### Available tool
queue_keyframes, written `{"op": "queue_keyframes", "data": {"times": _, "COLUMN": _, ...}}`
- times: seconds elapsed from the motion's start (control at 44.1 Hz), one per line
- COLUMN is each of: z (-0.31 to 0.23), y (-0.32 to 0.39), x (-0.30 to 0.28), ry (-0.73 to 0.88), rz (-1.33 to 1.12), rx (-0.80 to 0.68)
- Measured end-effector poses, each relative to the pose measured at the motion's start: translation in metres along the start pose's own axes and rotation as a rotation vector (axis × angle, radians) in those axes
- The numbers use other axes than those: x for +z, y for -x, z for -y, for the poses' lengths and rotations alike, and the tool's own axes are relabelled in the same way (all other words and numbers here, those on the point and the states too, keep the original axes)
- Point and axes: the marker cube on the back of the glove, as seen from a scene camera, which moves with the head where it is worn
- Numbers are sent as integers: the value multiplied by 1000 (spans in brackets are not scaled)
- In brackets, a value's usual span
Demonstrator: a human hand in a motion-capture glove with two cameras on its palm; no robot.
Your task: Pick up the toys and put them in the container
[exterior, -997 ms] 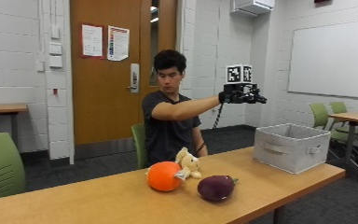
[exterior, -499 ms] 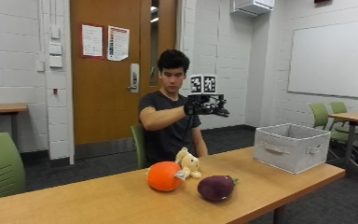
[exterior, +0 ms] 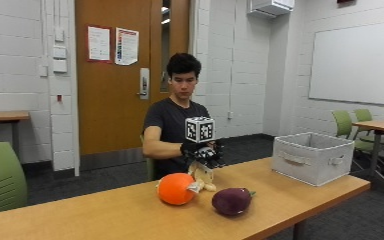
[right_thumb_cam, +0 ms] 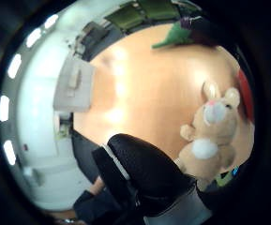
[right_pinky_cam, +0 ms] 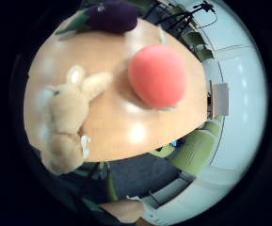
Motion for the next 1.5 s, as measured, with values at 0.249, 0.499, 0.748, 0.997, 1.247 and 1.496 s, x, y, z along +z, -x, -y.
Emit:
{"op": "queue_keyframes", "data": {"times": 0.249, "z": -7, "y": -3, "x": 50, "ry": 57, "rz": -8, "rx": 38}}
{"op": "queue_keyframes", "data": {"times": 0.499, "z": -16, "y": -11, "x": 63, "ry": 41, "rz": -40, "rx": 61}}
{"op": "queue_keyframes", "data": {"times": 0.748, "z": -21, "y": -7, "x": 57, "ry": 5, "rz": -32, "rx": 48}}
{"op": "queue_keyframes", "data": {"times": 0.997, "z": -8, "y": -7, "x": 46, "ry": 77, "rz": -49, "rx": 59}}
{"op": "queue_keyframes", "data": {"times": 1.247, "z": 24, "y": 24, "x": -54, "ry": 14, "rz": 24, "rx": 54}}
{"op": "queue_keyframes", "data": {"times": 1.496, "z": 89, "y": 133, "x": -204, "ry": -128, "rz": 79, "rx": -43}}
